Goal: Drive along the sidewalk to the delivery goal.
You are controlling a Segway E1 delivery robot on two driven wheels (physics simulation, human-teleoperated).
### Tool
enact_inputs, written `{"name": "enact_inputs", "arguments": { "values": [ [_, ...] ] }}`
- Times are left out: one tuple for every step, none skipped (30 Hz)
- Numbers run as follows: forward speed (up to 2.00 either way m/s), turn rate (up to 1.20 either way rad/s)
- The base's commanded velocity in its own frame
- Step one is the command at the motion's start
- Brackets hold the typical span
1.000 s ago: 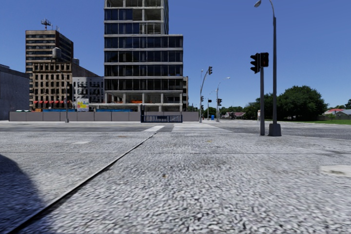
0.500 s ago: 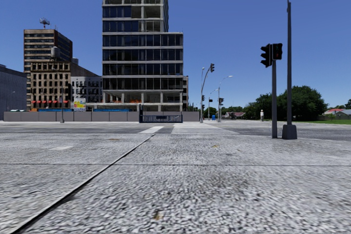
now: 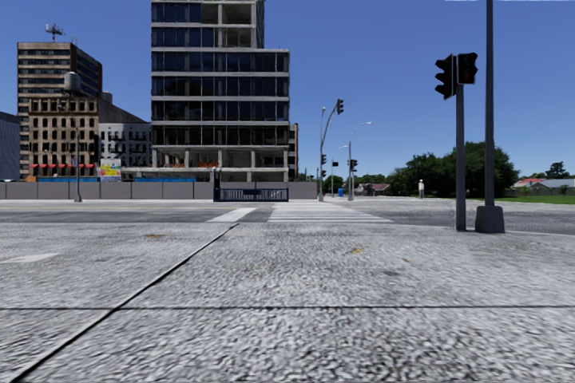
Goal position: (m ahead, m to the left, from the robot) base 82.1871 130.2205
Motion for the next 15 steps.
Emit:
{"name": "enact_inputs", "arguments": {
  "values": [
    [2.00, -0.26],
    [2.00, -0.26],
    [2.00, -0.28],
    [2.00, -0.29],
    [2.00, -0.30],
    [2.00, -0.30],
    [2.00, -0.30],
    [2.00, -0.30],
    [2.00, -0.30],
    [2.00, -0.30],
    [2.00, -0.30],
    [2.00, -0.30],
    [2.00, -0.30],
    [2.00, -0.29],
    [2.00, -0.15]
  ]
}}
